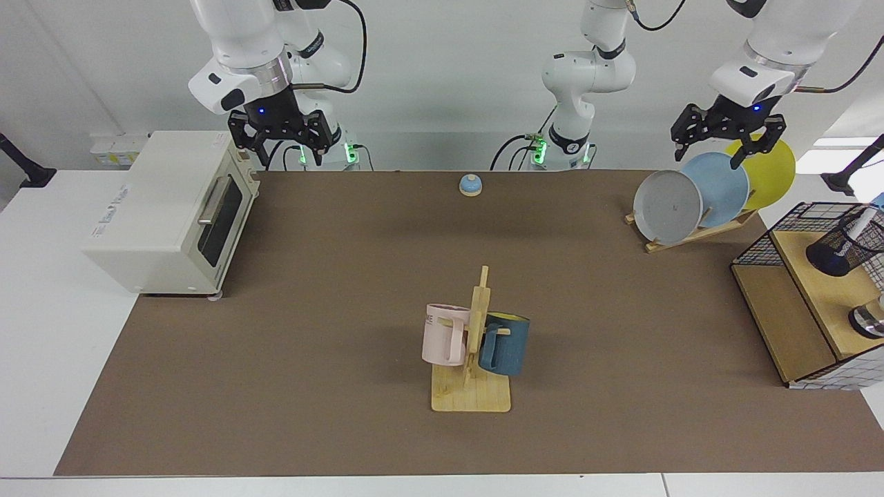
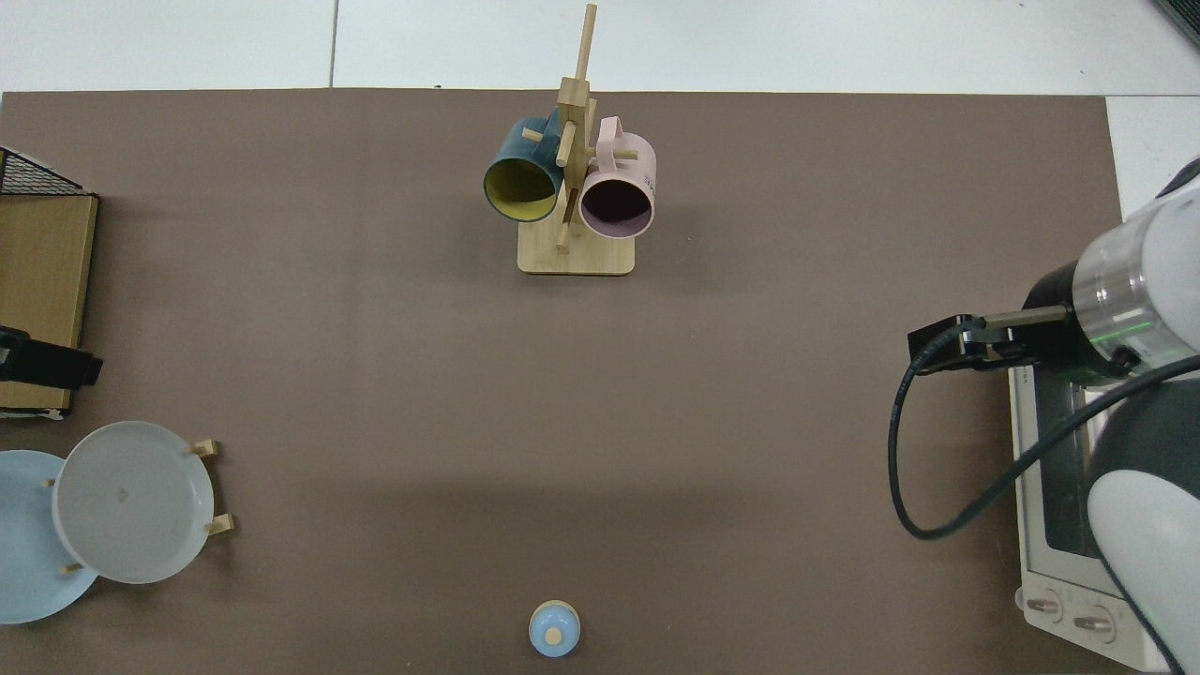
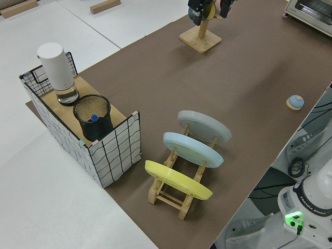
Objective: Put markers into pen holder
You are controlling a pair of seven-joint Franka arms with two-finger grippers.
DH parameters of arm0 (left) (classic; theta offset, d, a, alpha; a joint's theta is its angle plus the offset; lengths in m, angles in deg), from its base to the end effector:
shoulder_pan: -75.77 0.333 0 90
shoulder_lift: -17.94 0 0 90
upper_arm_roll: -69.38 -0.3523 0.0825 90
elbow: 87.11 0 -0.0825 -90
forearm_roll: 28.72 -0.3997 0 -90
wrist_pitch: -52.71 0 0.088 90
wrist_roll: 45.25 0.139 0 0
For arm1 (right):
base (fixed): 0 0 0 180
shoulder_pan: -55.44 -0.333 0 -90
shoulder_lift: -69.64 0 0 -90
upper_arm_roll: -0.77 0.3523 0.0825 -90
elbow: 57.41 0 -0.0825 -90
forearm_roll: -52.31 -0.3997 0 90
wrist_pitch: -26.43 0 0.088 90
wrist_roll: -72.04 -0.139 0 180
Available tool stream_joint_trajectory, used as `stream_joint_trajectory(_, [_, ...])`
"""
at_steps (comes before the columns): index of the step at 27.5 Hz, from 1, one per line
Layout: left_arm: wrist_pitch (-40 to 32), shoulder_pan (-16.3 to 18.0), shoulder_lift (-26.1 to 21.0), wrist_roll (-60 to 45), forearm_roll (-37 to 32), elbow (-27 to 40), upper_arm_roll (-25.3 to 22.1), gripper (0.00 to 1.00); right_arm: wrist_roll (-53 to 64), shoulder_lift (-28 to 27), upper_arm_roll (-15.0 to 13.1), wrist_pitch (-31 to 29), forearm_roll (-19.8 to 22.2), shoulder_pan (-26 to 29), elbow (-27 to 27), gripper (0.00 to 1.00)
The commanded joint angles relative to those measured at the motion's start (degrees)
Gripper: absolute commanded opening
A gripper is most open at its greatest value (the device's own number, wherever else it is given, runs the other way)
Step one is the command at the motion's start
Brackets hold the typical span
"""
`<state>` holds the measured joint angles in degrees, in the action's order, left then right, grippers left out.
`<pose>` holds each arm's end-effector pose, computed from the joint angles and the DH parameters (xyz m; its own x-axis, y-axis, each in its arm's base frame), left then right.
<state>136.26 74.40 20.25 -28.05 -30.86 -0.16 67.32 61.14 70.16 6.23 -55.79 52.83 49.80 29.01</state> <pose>0.5437 0.0125 0.6672 0.9596 -0.2800 -0.0287 -0.2808 -0.9593 -0.0285 0.5409 0.1050 0.6525 0.9981 0.0018 -0.0612 0.0032 -0.9998 0.0219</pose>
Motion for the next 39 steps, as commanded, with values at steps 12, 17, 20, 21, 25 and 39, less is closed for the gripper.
stream_joint_trajectory(12, [1.44, 1.1, 0.33, -0.33, 1.17, -0.46, 0.66, 1.0, -0.88, 0.71, 0.42, -1.54, -1.14, 0.9, 1.2, 0.99])
stream_joint_trajectory(17, [1.0, 1.19, 0.33, -0.42, 3.01, -0.46, 0.57, 1.0, -0.88, 0.71, 0.51, -1.54, -1.14, 0.9, 1.2, 0.99])
stream_joint_trajectory(20, [0.48, 1.19, 0.42, -2.08, 4.25, -0.46, 0.57, 1.0, -0.88, 0.71, 0.42, -1.54, -1.14, 0.9, 1.2, 0.99])
stream_joint_trajectory(21, [0.48, 1.19, 0.42, -2.87, 4.25, -0.46, 0.65, 1.0, -0.88, 0.71, 0.42, -1.54, -1.14, 0.9, 1.2, 0.99])
stream_joint_trajectory(25, [0.65, 1.19, 0.42, -3.23, 4.25, -0.46, 0.57, 1.0, -0.88, 0.71, 0.51, -1.54, -1.14, 0.9, 1.2, 0.99])
stream_joint_trajectory(39, [-0.31, 1.28, 0.42, -4.99, 3.46, -0.72, -0.31, 1.0, -0.88, 0.71, 0.42, -1.54, -1.14, 0.9, 1.2, 0.99])
